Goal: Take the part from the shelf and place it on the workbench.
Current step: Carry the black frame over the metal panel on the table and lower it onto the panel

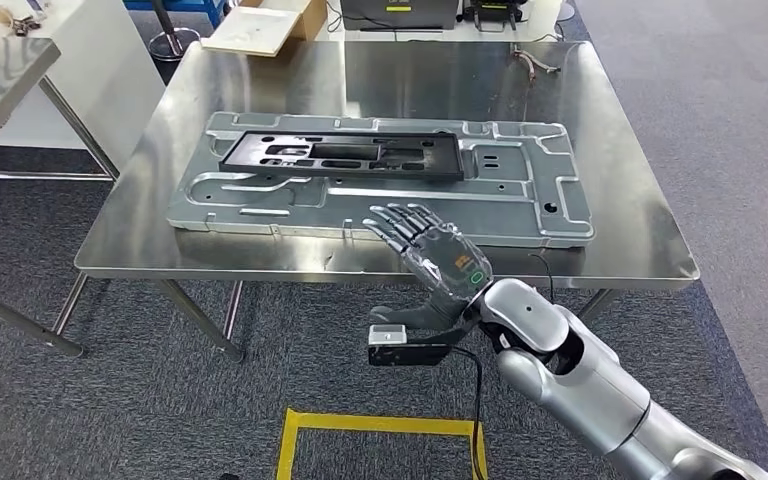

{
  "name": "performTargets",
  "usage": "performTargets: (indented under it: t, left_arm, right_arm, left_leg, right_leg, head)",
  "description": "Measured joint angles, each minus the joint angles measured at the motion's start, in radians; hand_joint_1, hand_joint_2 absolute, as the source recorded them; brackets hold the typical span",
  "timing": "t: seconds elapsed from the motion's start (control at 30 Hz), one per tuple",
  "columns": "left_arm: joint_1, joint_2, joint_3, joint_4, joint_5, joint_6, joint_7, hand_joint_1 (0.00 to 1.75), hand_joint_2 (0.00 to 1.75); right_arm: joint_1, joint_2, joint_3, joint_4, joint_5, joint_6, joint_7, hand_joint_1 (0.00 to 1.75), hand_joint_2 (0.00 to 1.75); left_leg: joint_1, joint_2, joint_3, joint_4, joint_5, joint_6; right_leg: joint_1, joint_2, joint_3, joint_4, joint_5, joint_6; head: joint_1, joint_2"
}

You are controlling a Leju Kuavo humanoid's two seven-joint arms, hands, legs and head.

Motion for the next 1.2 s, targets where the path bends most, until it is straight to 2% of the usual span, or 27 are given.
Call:
performTargets:
  t: [0.07, 0.1, 0.17, 0.2, 0.23, 0.3, 0.33, 0.37, 0.4, 0.43, 0.47, 0.5, 0.57, 0.6, 0.67, 0.7, 0.73, 0.83, 0.87, 0.9, 0.93, 0.97, 1.0, 1.07, 1.1, 1.13, 1.2]
  left_arm:
    - [-0.008, 0.002, -0.006, 0.002, -0.005, -0.003, -0.003, 0.0, 0.0]
    - [-0.012, 0.004, -0.01, 0.004, -0.01, -0.009, -0.005, 0.0, 0.0]
    - [-0.021, 0.014, -0.024, 0.014, -0.022, -0.035, -0.009, 0.0, 0.0]
    - [-0.026, 0.018, -0.031, 0.022, -0.027, -0.05, -0.011, 0.0, 0.0]
    - [-0.03, 0.024, -0.036, 0.03, -0.031, -0.062, -0.013, 0.0, 0.0]
    - [-0.038, 0.033, -0.043, 0.047, -0.037, -0.075, -0.017, 0.0, 0.0]
    - [-0.042, 0.037, -0.047, 0.055, -0.042, -0.08, -0.018, 0.0, 0.0]
    - [-0.046, 0.04, -0.05, 0.064, -0.049, -0.085, -0.019, 0.0, 0.0]
    - [-0.05, 0.043, -0.054, 0.072, -0.06, -0.091, -0.02, 0.0, 0.0]
    - [-0.054, 0.046, -0.059, 0.08, -0.075, -0.098, -0.02, 0.0, 0.0]
    - [-0.059, 0.049, -0.066, 0.087, -0.09, -0.106, -0.019, 0.0, 0.0]
    - [-0.064, 0.051, -0.074, 0.094, -0.106, -0.115, -0.018, 0.0, 0.0]
    - [-0.076, 0.055, -0.087, 0.11, -0.14, -0.132, -0.018, 0.0, 0.0]
    - [-0.082, 0.058, -0.093, 0.119, -0.157, -0.139, -0.018, 0.0, 0.0]
    - [-0.09, 0.064, -0.102, 0.135, -0.184, -0.147, -0.019, 0.0, 0.0]
    - [-0.092, 0.067, -0.104, 0.142, -0.194, -0.148, -0.019, 0.0, 0.0]
    - [-0.092, 0.069, -0.106, 0.147, -0.204, -0.148, -0.019, 0.0, 0.0]
    - [-0.093, 0.077, -0.114, 0.162, -0.231, -0.144, -0.015, 0.0, 0.0]
    - [-0.09, 0.082, -0.117, 0.165, -0.236, -0.137, -0.013, 0.0, 0.0]
    - [-0.083, 0.089, -0.118, 0.167, -0.237, -0.128, -0.012, 0.0, 0.0]
    - [-0.073, 0.097, -0.118, 0.167, -0.233, -0.119, -0.012, 0.0, 0.0]
    - [-0.059, 0.109, -0.115, 0.164, -0.225, -0.109, -0.015, 0.0, 0.0]
    - [-0.045, 0.121, -0.112, 0.159, -0.212, -0.1, -0.019, 0.0, 0.0]
    - [-0.018, 0.147, -0.102, 0.141, -0.178, -0.08, -0.029, 0.0, 0.0]
    - [-0.004, 0.16, -0.098, 0.129, -0.161, -0.07, -0.033, 0.0, 0.0]
    - [0.009, 0.173, -0.095, 0.115, -0.147, -0.059, -0.034, 0.0, 0.0]
    - [0.039, 0.2, -0.098, 0.083, -0.123, -0.031, -0.026, 0.0, 0.0]
  right_arm:
    - [0.017, -0.003, 0.007, -0.038, 0.0, -0.012, -0.005, 0.0, 0.0]
    - [0.023, -0.004, 0.01, -0.054, 0.0, -0.018, -0.007, 0.0, 0.0]
    - [0.038, -0.005, 0.013, -0.076, 0.0, -0.027, -0.006, 0.0, 0.0]
    - [0.046, -0.005, 0.014, -0.085, 0.0, -0.03, -0.004, 0.0, 0.0]
    - [0.054, -0.005, 0.014, -0.093, 0.0, -0.032, -0.002, 0.0, 0.0]
    - [0.064, -0.003, 0.015, -0.107, 0.0, -0.036, 0.001, 0.0, 0.0]
    - [0.069, -0.002, 0.015, -0.112, 0.0, -0.037, 0.003, 0.0, 0.0]
    - [0.074, -0.001, 0.015, -0.115, 0.002, -0.039, 0.005, 0.0, 0.0]
    - [0.08, 0.0, 0.016, -0.119, 0.004, -0.04, 0.007, 0.0, 0.0]
    - [0.086, 0.0, 0.016, -0.124, 0.006, -0.041, 0.01, 0.0, 0.0]
    - [0.091, 0.0, 0.016, -0.129, 0.009, -0.043, 0.012, 0.0, 0.0]
    - [0.097, 0.0, 0.016, -0.137, 0.013, -0.046, 0.015, 0.0, 0.0]
    - [0.117, 0.0, 0.013, -0.156, 0.026, -0.064, 0.023, 0.0, 0.0]
    - [0.134, 0.0, 0.01, -0.165, 0.035, -0.076, 0.029, 0.0, 0.0]
    - [0.174, 0.0, 0.004, -0.176, 0.05, -0.097, 0.039, 0.0, 0.0]
    - [0.19, 0.0, 0.002, -0.178, 0.055, -0.104, 0.043, 0.0, 0.0]
    - [0.203, -0.002, 0.0, -0.18, 0.059, -0.109, 0.047, 0.0, 0.0]
    - [0.285, -0.009, -0.04, -0.19, 0.065, -0.13, 0.07, 0.0, 0.0]
    - [0.337, -0.01, -0.067, -0.194, 0.066, -0.133, 0.076, 0.0, 0.0]
    - [0.387, -0.01, -0.097, -0.196, 0.065, -0.133, 0.08, 0.0, 0.0]
    - [0.427, -0.011, -0.126, -0.196, 0.064, -0.127, 0.08, 0.0, 0.0]
    - [0.453, -0.012, -0.151, -0.192, 0.061, -0.115, 0.08, 0.0, 0.0]
    - [0.466, -0.014, -0.173, -0.187, 0.053, -0.099, 0.081, 0.0, 0.0]
    - [0.473, -0.018, -0.21, -0.162, 0.029, -0.059, 0.091, 0.0, 0.0]
    - [0.472, -0.018, -0.225, -0.138, 0.016, -0.043, 0.097, 0.0, 0.0]
    - [0.471, -0.016, -0.242, -0.105, 0.005, -0.033, 0.103, 0.0, 0.0]
    - [0.483, -0.004, -0.284, -0.027, -0.016, -0.029, 0.111, 0.0, 0.0]
  left_leg:
    - [-0.004, -0.004, 0.074, -0.113, -0.017, 0.01]
    - [-0.007, -0.006, 0.084, -0.137, -0.025, 0.016]
    - [-0.006, -0.003, 0.074, -0.146, -0.01, 0.031]
    - [-0.005, 0.0, 0.067, -0.148, 0.001, 0.04]
    - [-0.003, 0.004, 0.057, -0.15, 0.013, 0.049]
    - [-0.006, 0.009, 0.031, -0.15, 0.036, 0.062]
    - [-0.008, 0.011, 0.016, -0.15, 0.047, 0.066]
    - [-0.011, 0.012, 0.0, -0.148, 0.058, 0.067]
    - [-0.013, 0.013, -0.017, -0.145, 0.069, 0.067]
    - [-0.016, 0.013, -0.034, -0.142, 0.079, 0.067]
    - [-0.018, 0.013, -0.048, -0.138, 0.088, 0.066]
    - [-0.02, 0.012, -0.06, -0.135, 0.096, 0.064]
    - [-0.021, 0.012, -0.073, -0.13, 0.111, 0.057]
    - [-0.02, 0.013, -0.075, -0.131, 0.12, 0.051]
    - [-0.017, 0.013, -0.079, -0.137, 0.138, 0.039]
    - [-0.016, 0.013, -0.084, -0.138, 0.136, 0.033]
    - [-0.016, 0.012, -0.095, -0.125, 0.114, 0.027]
    - [-0.006, 0.007, -0.139, 0.018, -0.03, 0.009]
    - [-0.001, 0.007, -0.143, 0.073, -0.054, 0.004]
    - [0.002, 0.007, -0.136, 0.108, -0.049, 0.0]
    - [0.005, 0.007, -0.114, 0.117, -0.024, -0.003]
    - [0.008, 0.007, -0.077, 0.095, 0.004, -0.006]
    - [0.011, 0.007, -0.028, 0.045, 0.013, -0.009]
    - [0.01, 0.005, 0.069, -0.084, -0.019, -0.006]
    - [0.008, 0.003, 0.094, -0.127, -0.039, -0.001]
    - [0.004, 0.001, 0.103, -0.147, -0.046, 0.008]
    - [0.005, 0.002, 0.09, -0.148, -0.031, 0.029]
  right_leg:
    - [0.002, 0.001, -0.013, 0.003, 0.017, 0.011]
    - [0.002, 0.001, -0.015, 0.0, 0.027, 0.018]
    - [0.002, 0.003, -0.018, -0.004, 0.036, 0.03]
    - [0.002, 0.004, -0.025, 0.004, 0.019, 0.035]
    - [0.001, 0.005, -0.037, 0.031, -0.017, 0.039]
    - [0.0, 0.006, -0.068, 0.137, -0.119, 0.041]
    - [0.0, 0.006, -0.081, 0.201, -0.156, 0.042]
    - [0.001, 0.006, -0.085, 0.249, -0.166, 0.042]
    - [0.001, 0.006, -0.076, 0.272, -0.154, 0.041]
    - [0.002, 0.006, -0.05, 0.261, -0.127, 0.037]
    - [0.005, 0.006, -0.009, 0.22, -0.102, 0.03]
    - [0.009, 0.005, 0.045, 0.157, -0.092, 0.021]
    - [0.018, 0.003, 0.141, 0.023, -0.109, 0.006]
    - [0.021, 0.003, 0.167, -0.018, -0.12, 0.002]
    - [0.024, 0.003, 0.169, -0.043, -0.113, -0.002]
    - [0.021, 0.003, 0.161, -0.047, -0.101, -0.005]
    - [0.017, 0.003, 0.15, -0.051, -0.086, -0.007]
    - [0.011, 0.001, 0.108, -0.054, -0.048, -0.011]
    - [0.01, -0.001, 0.093, -0.053, -0.037, -0.01]
    - [0.009, -0.004, 0.076, -0.049, -0.027, -0.009]
    - [0.007, -0.004, 0.056, -0.043, -0.017, -0.006]
    - [0.003, -0.002, 0.033, -0.034, -0.007, -0.002]
    - [0.001, 0.003, 0.013, -0.024, 0.002, 0.003]
    - [0.0, 0.011, -0.012, -0.008, 0.017, 0.016]
    - [0.001, 0.012, -0.016, -0.005, 0.025, 0.023]
    - [0.003, 0.012, -0.016, -0.007, 0.033, 0.029]
    - [0.001, 0.011, -0.019, -0.008, 0.036, 0.042]
  head:
    - [0.0, 0.0]
    - [0.0, 0.0]
    - [0.0, 0.0]
    - [0.0, 0.0]
    - [0.0, 0.0]
    - [0.0, 0.0]
    - [0.0, 0.0]
    - [0.0, 0.0]
    - [0.0, 0.0]
    - [0.0, 0.0]
    - [0.0, 0.0]
    - [0.0, 0.0]
    - [0.0, 0.0]
    - [0.0, 0.0]
    - [0.0, 0.0]
    - [0.0, 0.0]
    - [0.0, 0.0]
    - [0.0, 0.0]
    - [0.0, 0.0]
    - [0.0, 0.0]
    - [0.0, 0.0]
    - [0.0, 0.0]
    - [0.0, 0.0]
    - [0.0, 0.0]
    - [0.0, 0.0]
    - [0.0, 0.0]
    - [0.001, 0.0]
